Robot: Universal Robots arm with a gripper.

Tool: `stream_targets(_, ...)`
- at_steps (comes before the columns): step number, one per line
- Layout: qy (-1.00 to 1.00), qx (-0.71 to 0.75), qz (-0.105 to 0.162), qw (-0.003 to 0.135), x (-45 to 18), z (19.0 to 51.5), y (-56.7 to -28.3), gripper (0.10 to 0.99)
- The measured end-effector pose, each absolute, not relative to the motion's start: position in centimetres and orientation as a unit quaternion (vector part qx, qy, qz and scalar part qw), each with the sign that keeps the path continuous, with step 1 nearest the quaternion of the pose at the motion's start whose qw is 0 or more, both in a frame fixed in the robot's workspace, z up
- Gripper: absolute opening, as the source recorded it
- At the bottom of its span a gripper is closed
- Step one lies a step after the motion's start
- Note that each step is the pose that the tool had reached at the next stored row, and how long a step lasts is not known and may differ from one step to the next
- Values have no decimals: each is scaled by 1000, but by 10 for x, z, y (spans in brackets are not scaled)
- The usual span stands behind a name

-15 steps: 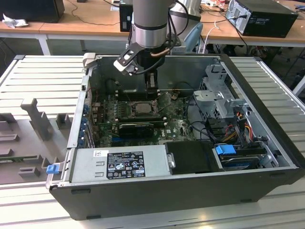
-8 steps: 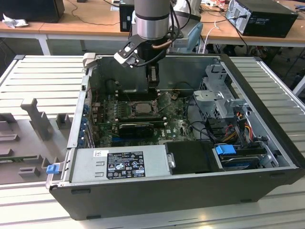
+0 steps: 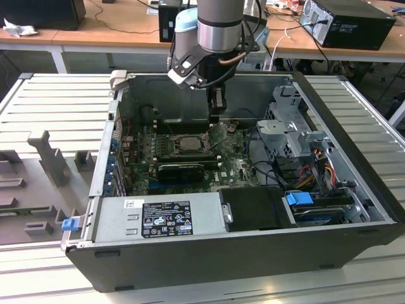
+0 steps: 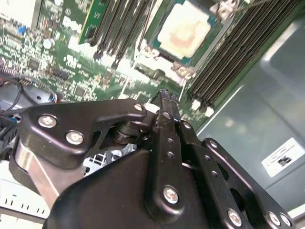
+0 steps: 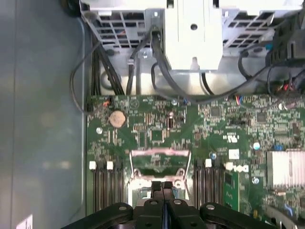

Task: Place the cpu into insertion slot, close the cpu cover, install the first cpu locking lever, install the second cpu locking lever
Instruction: 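Close the cpu cover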

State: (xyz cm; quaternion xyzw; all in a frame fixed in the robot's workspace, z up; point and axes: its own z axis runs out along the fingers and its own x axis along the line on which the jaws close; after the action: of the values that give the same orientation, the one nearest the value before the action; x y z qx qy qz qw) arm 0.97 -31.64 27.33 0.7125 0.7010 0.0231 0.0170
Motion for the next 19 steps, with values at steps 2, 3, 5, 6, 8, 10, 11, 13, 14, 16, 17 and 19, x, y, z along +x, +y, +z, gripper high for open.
stream_targets(2,701,713,23,17,16,273,-316,106)
stream_targets(3,701,713,23,17,18,272,-316,106)
stream_targets(5,701,713,23,17,22,271,-316,106)
stream_targets(6,701,713,23,17,24,271,-316,106)
stream_targets(8,701,713,23,17,29,269,-316,106)
stream_targets(10,701,713,23,17,34,268,-316,106)
stream_targets(11,701,712,23,17,35,267,-316,106)
stream_targets(13,701,712,22,17,42,264,-316,106)
stream_targets(14,701,712,22,18,45,263,-316,106)
stream_targets(16,702,712,22,18,48,261,-316,106)
stream_targets(17,701,712,22,18,51,260,-316,106)
stream_targets(19,701,712,21,18,54,258,-316,106)
